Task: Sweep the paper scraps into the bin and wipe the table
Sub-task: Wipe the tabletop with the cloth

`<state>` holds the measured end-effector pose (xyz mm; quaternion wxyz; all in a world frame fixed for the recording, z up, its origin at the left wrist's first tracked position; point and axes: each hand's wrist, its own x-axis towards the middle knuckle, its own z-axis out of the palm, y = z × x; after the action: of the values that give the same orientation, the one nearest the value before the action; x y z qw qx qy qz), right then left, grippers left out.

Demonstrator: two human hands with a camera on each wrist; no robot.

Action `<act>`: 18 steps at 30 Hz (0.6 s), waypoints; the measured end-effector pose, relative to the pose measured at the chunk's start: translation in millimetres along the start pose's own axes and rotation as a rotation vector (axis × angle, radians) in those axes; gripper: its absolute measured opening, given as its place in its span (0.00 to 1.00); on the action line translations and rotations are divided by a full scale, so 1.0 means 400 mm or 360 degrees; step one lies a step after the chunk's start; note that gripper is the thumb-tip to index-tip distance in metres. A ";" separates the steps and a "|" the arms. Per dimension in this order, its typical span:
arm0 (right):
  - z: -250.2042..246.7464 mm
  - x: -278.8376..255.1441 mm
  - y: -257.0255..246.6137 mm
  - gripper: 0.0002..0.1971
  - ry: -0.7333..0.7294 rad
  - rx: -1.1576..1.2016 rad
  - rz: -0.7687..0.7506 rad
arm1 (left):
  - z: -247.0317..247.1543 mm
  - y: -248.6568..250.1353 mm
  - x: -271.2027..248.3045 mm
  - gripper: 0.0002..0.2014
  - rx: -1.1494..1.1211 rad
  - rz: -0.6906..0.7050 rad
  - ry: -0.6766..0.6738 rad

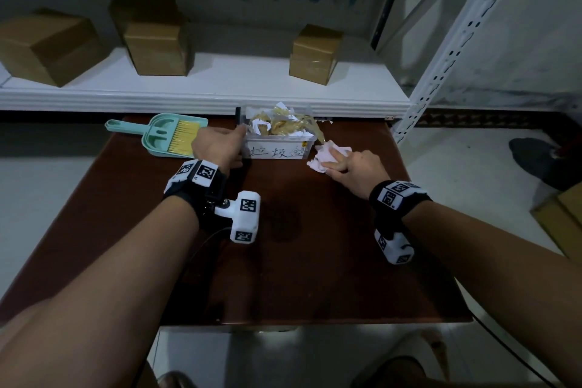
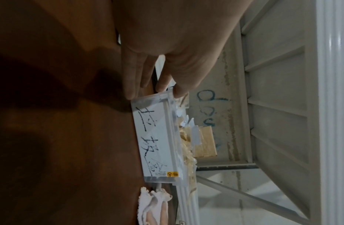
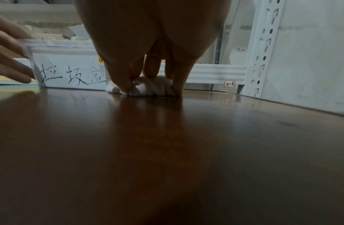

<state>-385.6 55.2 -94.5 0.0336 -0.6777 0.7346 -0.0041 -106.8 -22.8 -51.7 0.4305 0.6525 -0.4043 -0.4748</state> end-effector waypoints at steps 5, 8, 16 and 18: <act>-0.008 0.003 -0.001 0.22 -0.0004 0.0006 -0.0017 | 0.041 -0.077 0.141 0.22 0.0014 0.0005 -0.0012; -0.017 0.017 -0.001 0.20 -0.0024 0.0024 -0.0058 | 0.008 -0.005 0.039 0.15 0.0219 0.0067 -0.0017; -0.025 0.113 -0.001 0.19 -0.0065 0.0001 -0.0018 | -0.073 0.015 0.032 0.13 0.0124 0.0161 -0.0087; -0.025 0.140 -0.002 0.20 -0.0064 -0.0046 0.0009 | -0.090 0.018 0.027 0.11 0.0200 0.0213 -0.0056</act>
<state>-390.0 -1.2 -87.1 0.0387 -0.6760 0.7356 0.0203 -70.3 -28.7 -41.4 0.4124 0.6412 -0.4835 -0.4301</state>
